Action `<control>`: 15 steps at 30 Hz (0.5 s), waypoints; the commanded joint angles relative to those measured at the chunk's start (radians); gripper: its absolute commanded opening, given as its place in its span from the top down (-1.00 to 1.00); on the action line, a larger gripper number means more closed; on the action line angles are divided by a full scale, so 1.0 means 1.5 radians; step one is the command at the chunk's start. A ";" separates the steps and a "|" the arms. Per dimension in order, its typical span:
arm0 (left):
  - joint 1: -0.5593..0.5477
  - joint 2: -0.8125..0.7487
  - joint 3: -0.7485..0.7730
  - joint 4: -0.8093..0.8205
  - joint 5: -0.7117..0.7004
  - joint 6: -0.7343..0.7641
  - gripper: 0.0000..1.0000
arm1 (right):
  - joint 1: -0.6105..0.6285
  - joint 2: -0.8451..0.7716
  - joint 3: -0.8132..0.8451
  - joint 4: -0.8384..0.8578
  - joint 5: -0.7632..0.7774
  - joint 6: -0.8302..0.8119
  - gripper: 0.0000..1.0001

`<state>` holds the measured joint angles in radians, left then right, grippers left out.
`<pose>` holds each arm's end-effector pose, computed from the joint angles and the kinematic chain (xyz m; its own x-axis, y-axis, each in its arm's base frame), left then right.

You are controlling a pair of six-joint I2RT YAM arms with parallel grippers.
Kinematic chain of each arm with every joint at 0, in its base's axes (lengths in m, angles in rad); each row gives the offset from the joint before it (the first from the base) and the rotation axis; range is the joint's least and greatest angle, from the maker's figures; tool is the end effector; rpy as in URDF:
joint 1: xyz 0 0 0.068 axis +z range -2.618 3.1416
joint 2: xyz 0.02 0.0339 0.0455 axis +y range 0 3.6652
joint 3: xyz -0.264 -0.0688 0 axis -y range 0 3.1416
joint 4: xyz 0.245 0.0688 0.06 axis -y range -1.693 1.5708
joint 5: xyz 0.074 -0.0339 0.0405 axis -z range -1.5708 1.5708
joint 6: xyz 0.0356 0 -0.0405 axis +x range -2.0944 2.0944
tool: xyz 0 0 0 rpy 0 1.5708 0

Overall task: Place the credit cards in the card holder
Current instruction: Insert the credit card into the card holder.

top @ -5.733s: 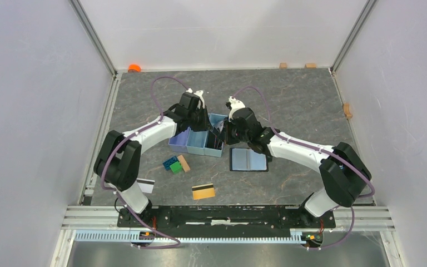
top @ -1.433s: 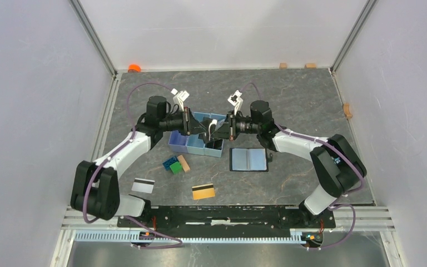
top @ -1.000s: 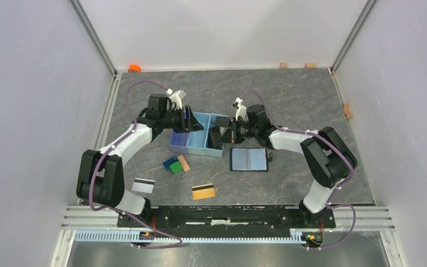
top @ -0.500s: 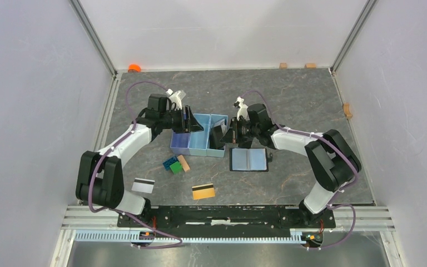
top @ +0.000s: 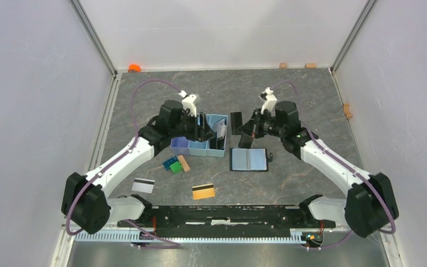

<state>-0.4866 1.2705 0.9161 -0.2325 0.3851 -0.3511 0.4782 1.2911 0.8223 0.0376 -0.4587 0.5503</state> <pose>0.2427 -0.1435 0.2777 -0.7038 0.0117 -0.7103 0.4982 0.7209 -0.4817 0.2493 0.1470 0.2658 -0.7188 0.1555 -0.6776 -0.4621 0.6213 0.6328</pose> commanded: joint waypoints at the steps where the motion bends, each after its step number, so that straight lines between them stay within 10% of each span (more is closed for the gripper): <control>1: -0.103 -0.020 -0.003 -0.002 -0.114 -0.087 -0.26 | -0.054 -0.061 -0.074 -0.115 0.041 -0.014 1.00; 15: -0.320 0.247 0.092 0.102 -0.156 -0.208 -0.27 | -0.214 -0.148 -0.249 -0.109 -0.052 0.002 1.00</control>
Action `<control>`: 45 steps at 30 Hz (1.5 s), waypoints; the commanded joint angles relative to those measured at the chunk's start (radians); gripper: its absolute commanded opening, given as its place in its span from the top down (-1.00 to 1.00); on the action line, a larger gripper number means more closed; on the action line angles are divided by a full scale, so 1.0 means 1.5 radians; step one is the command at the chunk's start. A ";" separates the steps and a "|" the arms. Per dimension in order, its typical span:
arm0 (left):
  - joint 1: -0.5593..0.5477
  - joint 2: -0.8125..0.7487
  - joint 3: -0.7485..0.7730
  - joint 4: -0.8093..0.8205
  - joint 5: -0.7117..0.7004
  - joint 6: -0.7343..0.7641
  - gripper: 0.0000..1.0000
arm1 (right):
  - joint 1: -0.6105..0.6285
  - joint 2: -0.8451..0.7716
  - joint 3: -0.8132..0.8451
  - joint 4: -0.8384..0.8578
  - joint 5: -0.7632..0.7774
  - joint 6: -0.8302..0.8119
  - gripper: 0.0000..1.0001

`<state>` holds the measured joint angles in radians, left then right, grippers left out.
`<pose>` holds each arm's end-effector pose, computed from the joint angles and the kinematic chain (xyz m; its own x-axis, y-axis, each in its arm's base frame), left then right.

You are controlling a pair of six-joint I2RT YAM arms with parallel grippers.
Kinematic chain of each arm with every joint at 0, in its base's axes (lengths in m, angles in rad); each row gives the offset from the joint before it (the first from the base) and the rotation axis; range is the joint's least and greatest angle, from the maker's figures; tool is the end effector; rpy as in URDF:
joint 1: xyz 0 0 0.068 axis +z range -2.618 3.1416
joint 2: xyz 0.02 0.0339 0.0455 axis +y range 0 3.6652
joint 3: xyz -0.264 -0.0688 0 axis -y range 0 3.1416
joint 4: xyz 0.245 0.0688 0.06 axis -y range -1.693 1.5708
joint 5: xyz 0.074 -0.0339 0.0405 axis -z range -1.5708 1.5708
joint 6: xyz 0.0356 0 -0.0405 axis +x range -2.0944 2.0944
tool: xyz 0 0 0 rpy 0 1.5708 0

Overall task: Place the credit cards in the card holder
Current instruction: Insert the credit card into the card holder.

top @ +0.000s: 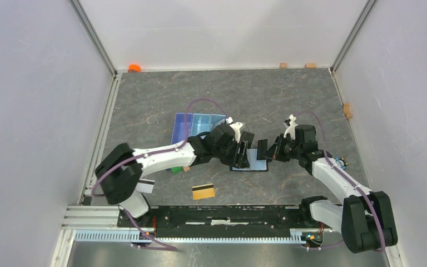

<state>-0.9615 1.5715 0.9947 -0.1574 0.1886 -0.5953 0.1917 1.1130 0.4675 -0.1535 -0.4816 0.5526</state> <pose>0.1886 -0.2820 0.2212 -0.8138 0.2037 -0.5442 0.5179 0.6790 -0.5203 0.2018 0.0560 0.1752 -0.8539 0.3081 -0.4194 -0.0444 0.7598 0.6486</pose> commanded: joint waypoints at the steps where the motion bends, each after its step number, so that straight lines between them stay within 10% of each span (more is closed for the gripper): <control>1: -0.004 0.063 0.046 0.052 -0.025 -0.043 -0.28 | -0.025 -0.031 -0.016 0.021 -0.044 0.002 1.00; 45: 0.078 0.137 0.003 0.005 -0.083 0.010 -0.20 | 0.018 0.138 -0.123 0.311 -0.154 0.161 1.00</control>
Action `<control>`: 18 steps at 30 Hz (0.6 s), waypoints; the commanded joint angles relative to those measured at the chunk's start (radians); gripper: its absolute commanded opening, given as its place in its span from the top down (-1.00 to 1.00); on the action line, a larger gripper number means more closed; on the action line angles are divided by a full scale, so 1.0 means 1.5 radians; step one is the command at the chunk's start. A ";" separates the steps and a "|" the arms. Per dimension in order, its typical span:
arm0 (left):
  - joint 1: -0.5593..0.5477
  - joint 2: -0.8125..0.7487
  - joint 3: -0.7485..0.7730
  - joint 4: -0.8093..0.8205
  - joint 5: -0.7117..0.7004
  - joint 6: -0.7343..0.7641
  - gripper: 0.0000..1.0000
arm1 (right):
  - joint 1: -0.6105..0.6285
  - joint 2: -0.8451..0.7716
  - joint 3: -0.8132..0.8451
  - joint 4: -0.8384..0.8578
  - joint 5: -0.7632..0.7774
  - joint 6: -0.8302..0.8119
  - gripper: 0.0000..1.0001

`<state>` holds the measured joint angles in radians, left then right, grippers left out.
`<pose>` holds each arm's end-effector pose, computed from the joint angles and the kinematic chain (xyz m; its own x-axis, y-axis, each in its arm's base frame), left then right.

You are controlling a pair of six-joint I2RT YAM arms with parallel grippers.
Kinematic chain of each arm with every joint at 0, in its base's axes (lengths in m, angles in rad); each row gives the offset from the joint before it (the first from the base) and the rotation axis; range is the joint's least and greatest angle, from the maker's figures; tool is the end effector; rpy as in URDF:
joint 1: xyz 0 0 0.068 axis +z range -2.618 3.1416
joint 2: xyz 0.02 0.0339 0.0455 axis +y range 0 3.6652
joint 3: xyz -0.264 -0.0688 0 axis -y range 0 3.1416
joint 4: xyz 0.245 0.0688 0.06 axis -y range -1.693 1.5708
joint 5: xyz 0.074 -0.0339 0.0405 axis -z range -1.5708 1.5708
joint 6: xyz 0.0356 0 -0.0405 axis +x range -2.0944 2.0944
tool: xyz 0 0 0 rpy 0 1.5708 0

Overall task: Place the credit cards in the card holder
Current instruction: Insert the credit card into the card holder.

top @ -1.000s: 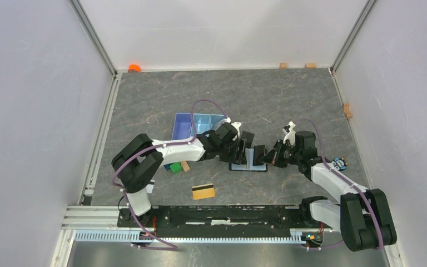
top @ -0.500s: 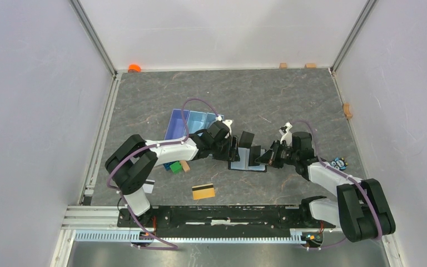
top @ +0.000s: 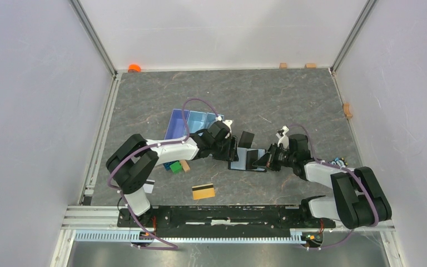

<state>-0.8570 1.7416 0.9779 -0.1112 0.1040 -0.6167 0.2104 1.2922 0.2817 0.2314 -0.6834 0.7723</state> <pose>0.2286 -0.2696 0.1636 -0.8699 0.1258 -0.4769 0.3583 0.8257 -0.4358 0.1916 0.0639 0.1203 -0.9118 0.3586 -0.2001 0.0487 0.5784 0.8143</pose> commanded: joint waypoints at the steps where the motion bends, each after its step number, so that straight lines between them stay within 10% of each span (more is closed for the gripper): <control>1: 0.008 0.026 0.015 -0.027 -0.029 0.028 -0.18 | 0.006 0.026 0.002 0.058 -0.021 0.016 1.00; 18: 0.007 0.052 0.031 -0.056 -0.048 0.053 0.09 | 0.007 0.101 0.015 0.105 0.006 0.015 1.00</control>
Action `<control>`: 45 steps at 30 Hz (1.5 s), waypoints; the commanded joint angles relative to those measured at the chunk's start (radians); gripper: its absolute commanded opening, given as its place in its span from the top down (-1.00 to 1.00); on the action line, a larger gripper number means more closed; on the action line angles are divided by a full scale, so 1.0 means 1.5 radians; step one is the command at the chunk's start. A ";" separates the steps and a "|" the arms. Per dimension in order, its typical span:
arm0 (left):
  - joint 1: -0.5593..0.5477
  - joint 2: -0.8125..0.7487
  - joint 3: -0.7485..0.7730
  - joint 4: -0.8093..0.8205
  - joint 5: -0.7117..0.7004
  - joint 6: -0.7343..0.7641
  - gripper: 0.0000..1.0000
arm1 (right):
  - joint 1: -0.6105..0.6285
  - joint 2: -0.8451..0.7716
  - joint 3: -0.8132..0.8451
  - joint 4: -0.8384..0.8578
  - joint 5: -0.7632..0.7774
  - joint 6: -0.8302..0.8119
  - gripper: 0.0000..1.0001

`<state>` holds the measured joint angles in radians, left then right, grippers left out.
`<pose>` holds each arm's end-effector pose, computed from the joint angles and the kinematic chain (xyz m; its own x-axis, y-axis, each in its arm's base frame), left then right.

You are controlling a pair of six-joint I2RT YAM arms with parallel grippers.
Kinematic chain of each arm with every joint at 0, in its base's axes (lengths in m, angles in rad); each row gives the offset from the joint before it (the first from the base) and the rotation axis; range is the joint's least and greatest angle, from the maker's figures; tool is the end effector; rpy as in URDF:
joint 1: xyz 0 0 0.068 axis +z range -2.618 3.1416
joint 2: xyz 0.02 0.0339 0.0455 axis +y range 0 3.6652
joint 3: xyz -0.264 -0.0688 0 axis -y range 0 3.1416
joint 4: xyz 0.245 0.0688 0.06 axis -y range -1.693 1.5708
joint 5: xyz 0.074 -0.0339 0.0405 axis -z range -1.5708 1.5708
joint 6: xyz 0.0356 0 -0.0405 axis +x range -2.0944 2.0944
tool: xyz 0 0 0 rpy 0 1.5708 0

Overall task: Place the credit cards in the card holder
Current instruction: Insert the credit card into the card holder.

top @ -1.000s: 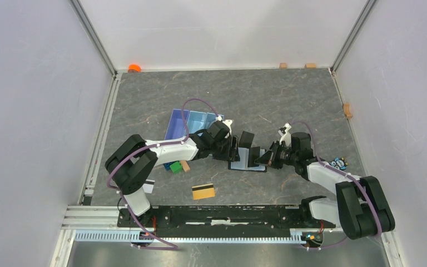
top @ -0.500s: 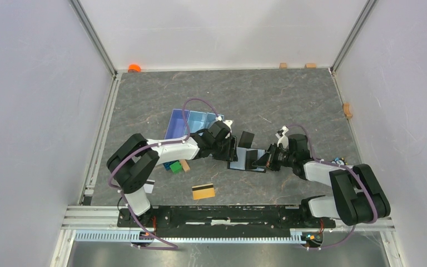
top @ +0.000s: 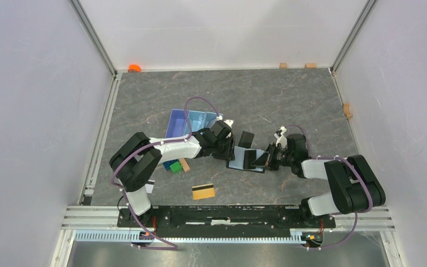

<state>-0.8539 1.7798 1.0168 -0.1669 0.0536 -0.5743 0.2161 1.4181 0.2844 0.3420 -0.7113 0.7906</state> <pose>0.2343 -0.2717 0.1580 -0.8625 0.1640 -0.4787 0.3636 0.8588 -0.3609 0.1990 0.0675 0.1060 -0.9228 0.3487 -0.1641 0.0646 0.5597 0.8262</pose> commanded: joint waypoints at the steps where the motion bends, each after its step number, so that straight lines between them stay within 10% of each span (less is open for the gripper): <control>1: 0.005 0.026 0.006 -0.020 -0.013 0.025 0.09 | 0.004 0.021 0.014 0.040 0.027 0.006 1.00; 19: 0.005 0.008 -0.004 -0.004 0.027 0.010 0.14 | 0.054 0.079 0.015 0.104 0.062 0.041 0.98; 45: 0.005 -0.061 0.019 -0.035 0.061 -0.003 -0.18 | 0.077 -0.056 0.151 -0.239 0.185 -0.176 0.07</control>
<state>-0.8501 1.6897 1.0164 -0.2073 0.1417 -0.5678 0.3088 1.3254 0.4934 0.0048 -0.4389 0.5598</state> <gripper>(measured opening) 0.560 0.462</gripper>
